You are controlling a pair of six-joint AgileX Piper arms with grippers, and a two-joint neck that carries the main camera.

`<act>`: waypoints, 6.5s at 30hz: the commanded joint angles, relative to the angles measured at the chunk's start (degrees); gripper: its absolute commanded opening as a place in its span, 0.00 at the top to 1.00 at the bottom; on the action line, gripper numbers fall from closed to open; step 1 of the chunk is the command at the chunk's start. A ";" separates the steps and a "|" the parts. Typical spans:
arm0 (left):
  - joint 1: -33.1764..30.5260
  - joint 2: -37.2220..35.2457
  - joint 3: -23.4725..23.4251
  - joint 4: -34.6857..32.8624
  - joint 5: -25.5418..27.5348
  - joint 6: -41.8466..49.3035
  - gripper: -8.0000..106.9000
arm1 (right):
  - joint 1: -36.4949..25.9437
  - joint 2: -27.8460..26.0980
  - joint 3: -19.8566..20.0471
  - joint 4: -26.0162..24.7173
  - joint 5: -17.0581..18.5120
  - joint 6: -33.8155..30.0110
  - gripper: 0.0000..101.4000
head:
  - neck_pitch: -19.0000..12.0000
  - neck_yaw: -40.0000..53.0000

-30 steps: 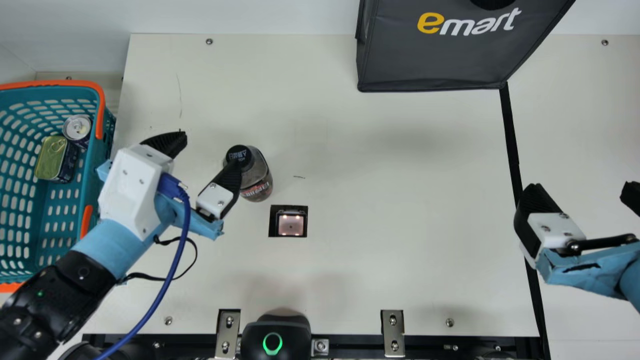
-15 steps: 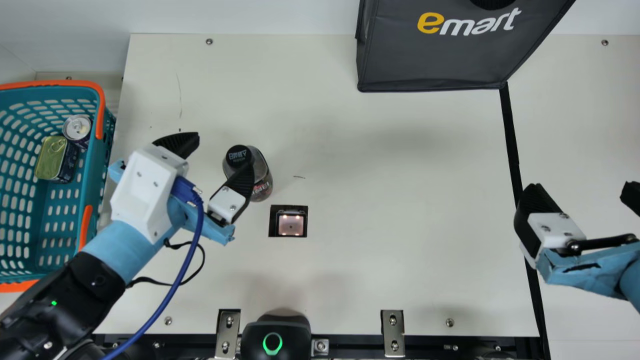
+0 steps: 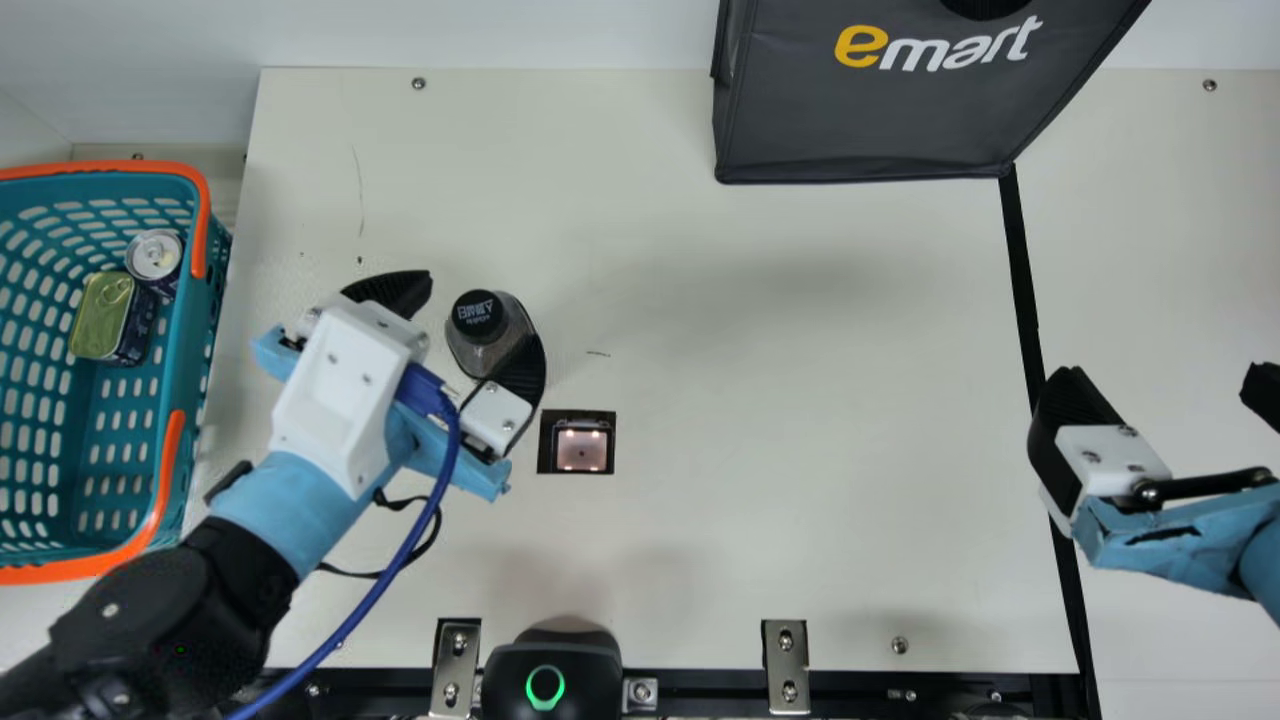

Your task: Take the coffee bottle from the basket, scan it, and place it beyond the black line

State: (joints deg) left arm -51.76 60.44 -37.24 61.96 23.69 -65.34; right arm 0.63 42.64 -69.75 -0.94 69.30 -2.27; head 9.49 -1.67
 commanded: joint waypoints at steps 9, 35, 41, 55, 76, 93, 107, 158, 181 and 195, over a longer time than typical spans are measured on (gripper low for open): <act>-11.87 4.27 1.04 14.77 11.93 -22.26 0.15 | 0.00 0.00 0.00 0.00 0.05 0.00 0.10 | -1.57 0.09; -9.44 4.97 4.24 20.51 13.06 -32.38 0.15 | 0.00 0.00 0.00 0.00 0.00 0.00 0.10 | -1.57 0.09; -9.92 6.85 4.22 22.12 12.79 -35.36 0.15 | 0.00 0.00 0.00 0.00 0.00 0.00 0.10 | -1.57 0.09; -6.48 10.27 5.22 28.11 12.17 -42.51 0.15 | 0.00 0.00 0.00 0.00 0.00 0.00 0.10 | -1.57 0.09; -4.64 13.87 5.18 33.74 12.40 -49.24 0.15 | 0.00 0.00 0.00 0.00 -0.05 0.00 0.10 | -1.57 0.09; -3.76 15.52 4.08 38.02 12.25 -53.24 0.84 | 0.00 0.00 0.00 0.00 -0.05 0.00 0.10 | -1.57 0.09; -0.85 11.39 2.35 38.02 2.87 -47.16 0.84 | 0.00 0.00 0.00 0.00 -0.05 0.00 0.10 | -1.57 0.09; 15.27 15.82 -2.64 7.27 -37.53 6.12 0.84 | 0.00 0.00 0.00 0.00 -0.11 0.00 0.10 | -1.57 0.09; 26.98 14.80 -6.16 30.94 -55.82 -12.20 0.84 | 0.00 0.00 0.00 0.00 -0.11 0.00 0.10 | -1.57 0.09; 30.99 13.77 -8.06 38.02 -66.91 -15.97 0.84 | 0.00 0.00 0.00 0.00 -0.11 0.00 0.10 | -1.57 0.09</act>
State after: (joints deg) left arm -20.88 74.09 -45.46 100.15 -42.82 -81.77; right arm 0.63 42.64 -69.75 -0.94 69.19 -2.27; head 9.49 -1.67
